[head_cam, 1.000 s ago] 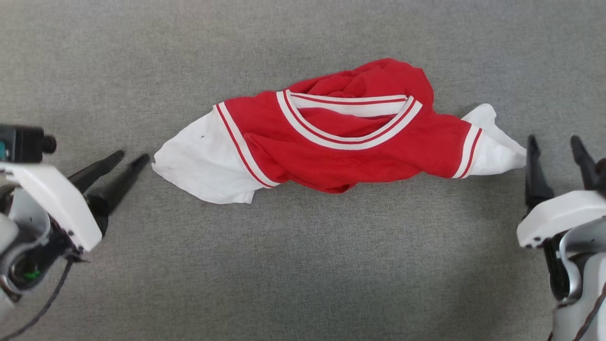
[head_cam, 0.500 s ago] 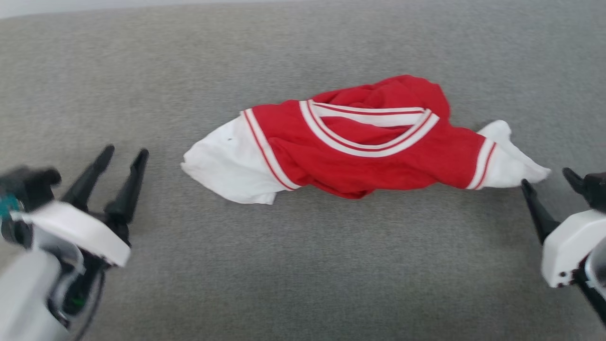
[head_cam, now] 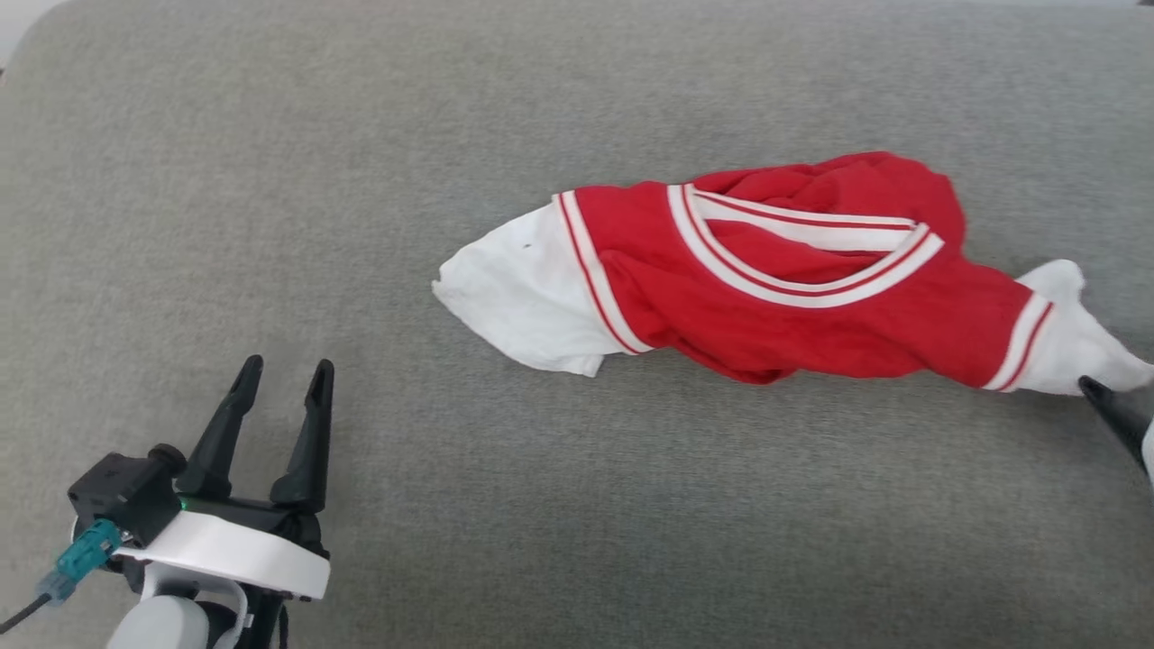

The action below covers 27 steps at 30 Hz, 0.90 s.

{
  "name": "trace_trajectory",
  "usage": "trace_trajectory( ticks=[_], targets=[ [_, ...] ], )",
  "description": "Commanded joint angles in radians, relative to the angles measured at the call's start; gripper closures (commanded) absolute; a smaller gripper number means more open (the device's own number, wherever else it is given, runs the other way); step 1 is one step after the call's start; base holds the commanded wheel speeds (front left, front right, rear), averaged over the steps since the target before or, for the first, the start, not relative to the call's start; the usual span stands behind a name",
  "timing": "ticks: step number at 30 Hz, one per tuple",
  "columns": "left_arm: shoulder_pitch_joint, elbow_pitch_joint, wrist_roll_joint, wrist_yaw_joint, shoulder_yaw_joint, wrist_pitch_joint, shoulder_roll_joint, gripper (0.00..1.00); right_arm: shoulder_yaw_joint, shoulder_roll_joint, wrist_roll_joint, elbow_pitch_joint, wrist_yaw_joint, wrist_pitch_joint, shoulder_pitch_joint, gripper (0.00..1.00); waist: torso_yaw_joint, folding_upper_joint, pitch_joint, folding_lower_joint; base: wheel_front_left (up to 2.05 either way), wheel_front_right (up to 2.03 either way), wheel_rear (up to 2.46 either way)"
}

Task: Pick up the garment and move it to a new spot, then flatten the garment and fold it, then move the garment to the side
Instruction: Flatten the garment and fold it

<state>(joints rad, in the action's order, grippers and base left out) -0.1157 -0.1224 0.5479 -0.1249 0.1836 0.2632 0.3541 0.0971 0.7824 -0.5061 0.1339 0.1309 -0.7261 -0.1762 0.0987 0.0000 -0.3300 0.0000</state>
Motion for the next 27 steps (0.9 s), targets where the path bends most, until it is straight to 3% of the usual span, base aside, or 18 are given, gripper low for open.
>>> trace_trajectory(
  ticks=[1,6,15,16,17,18,19,20,27],
  targets=[
    [0.007,0.005,-0.010,-0.005,-0.007,0.002,-0.007,0.00,0.009,0.012,-0.011,-0.002,0.000,-0.007,-0.014,0.00,0.019,0.0000,-0.013,0.0000,0.00,0.00,0.00],
    [0.002,0.024,-0.010,-0.007,0.012,0.002,-0.019,0.00,0.057,0.072,-0.067,-0.011,0.000,-0.028,-0.040,0.00,0.045,0.0000,-0.029,0.0000,0.00,0.00,0.00],
    [-0.021,0.045,0.012,-0.006,0.036,0.002,-0.003,0.00,0.115,0.086,-0.112,-0.026,0.000,-0.052,-0.051,0.00,0.050,0.0000,-0.044,0.0000,0.00,0.00,0.00],
    [-0.026,0.047,0.014,-0.006,0.039,0.002,0.000,0.00,0.118,0.082,-0.110,-0.030,0.000,-0.048,-0.055,0.19,0.049,0.0000,-0.047,0.0000,0.00,0.00,0.00],
    [-0.031,0.050,0.016,-0.006,0.044,0.002,0.004,0.00,0.123,0.078,-0.109,-0.032,0.000,-0.045,-0.058,0.51,0.048,0.0000,-0.049,0.0000,0.00,0.00,0.00],
    [-0.035,0.051,0.018,-0.006,0.048,0.002,0.008,0.00,0.127,0.074,-0.108,-0.035,0.000,-0.042,-0.060,0.64,0.046,0.0000,-0.051,0.0000,0.00,0.00,0.00],
    [-0.041,0.052,0.022,-0.006,0.056,0.002,0.014,0.00,0.131,0.070,-0.108,-0.038,0.000,-0.036,-0.064,0.86,0.045,0.0000,-0.053,0.0000,0.00,0.00,0.00],
    [-0.049,0.054,0.027,-0.006,0.062,0.002,0.021,0.00,0.135,0.066,-0.106,-0.041,0.000,-0.033,-0.069,1.00,0.042,0.0000,-0.055,0.0000,0.00,0.00,0.00],
    [-0.132,0.085,0.083,-0.006,0.134,0.002,0.132,0.00,0.159,0.042,-0.091,-0.070,0.000,0.009,-0.090,1.00,0.023,0.0000,-0.062,0.0000,0.00,0.00,0.00]
  ],
)
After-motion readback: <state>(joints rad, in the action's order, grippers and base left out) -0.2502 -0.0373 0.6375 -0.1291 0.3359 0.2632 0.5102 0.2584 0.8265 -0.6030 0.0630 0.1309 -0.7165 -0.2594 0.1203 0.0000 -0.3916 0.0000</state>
